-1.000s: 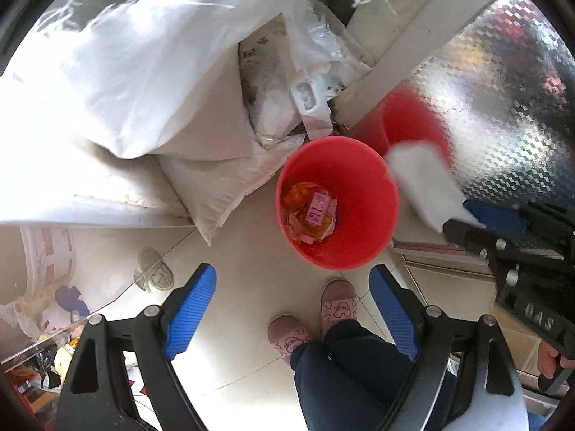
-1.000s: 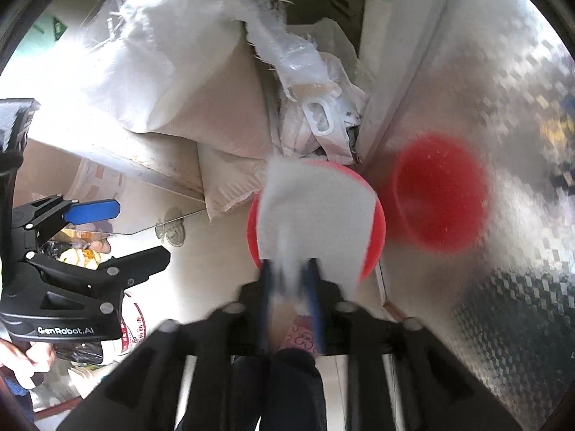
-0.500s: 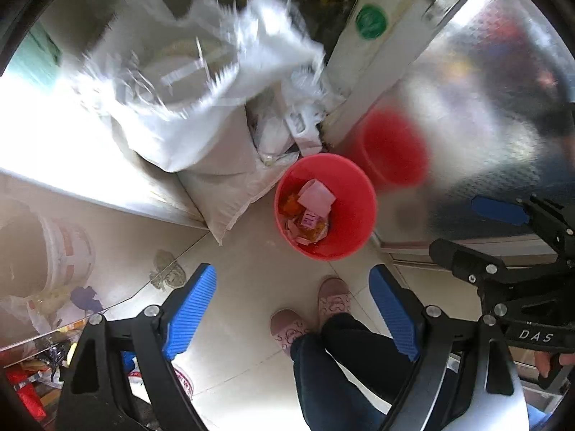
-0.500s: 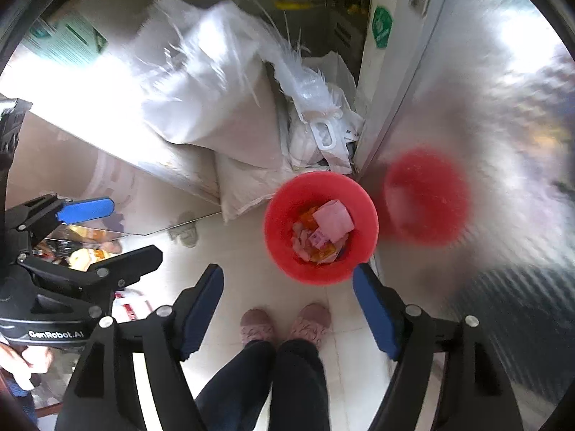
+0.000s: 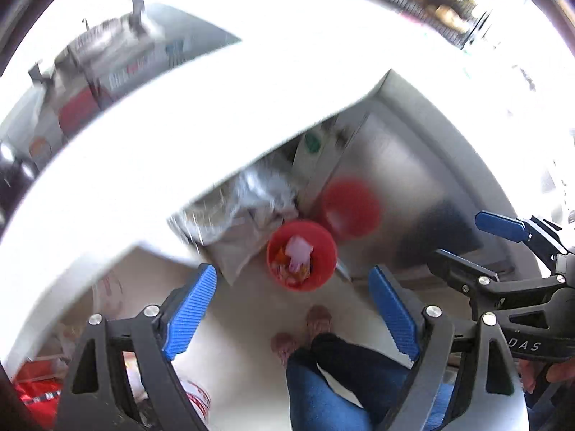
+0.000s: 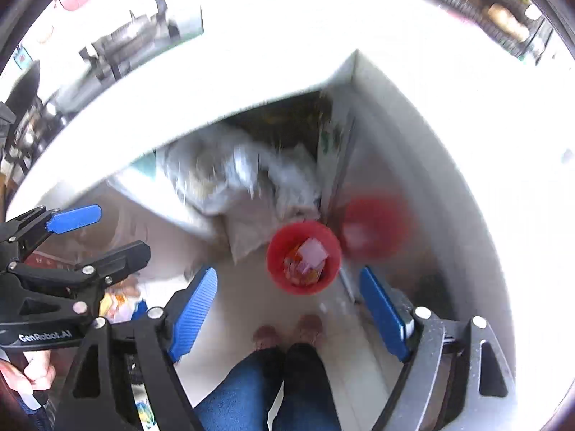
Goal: Collect trash
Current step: 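Raise both tools back over the counter toward the remaining items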
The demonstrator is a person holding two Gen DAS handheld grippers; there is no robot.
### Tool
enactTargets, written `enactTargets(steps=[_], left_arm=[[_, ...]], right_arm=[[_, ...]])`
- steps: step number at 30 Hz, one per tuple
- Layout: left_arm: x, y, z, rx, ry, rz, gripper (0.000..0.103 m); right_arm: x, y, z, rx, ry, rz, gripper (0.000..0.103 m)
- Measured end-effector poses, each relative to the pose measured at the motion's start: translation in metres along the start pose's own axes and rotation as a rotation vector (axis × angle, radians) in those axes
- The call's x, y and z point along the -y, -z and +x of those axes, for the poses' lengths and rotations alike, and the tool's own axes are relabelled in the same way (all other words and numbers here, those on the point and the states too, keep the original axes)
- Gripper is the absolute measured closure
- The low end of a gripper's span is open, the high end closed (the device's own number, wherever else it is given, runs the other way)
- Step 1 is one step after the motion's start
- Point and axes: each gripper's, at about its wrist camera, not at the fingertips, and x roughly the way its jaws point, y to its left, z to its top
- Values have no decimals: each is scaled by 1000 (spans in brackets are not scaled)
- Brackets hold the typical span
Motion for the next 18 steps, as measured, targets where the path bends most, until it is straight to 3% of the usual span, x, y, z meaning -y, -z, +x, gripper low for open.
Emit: enactTargets(steps=[10,18], left_arm=[[24,-52,-75,123,15,93,15],[55,-95,-84,145,38,169,15]], right_arm=[[11,-26,-84,177,79,73,17],[38,-51,-103,228,145,164,14]])
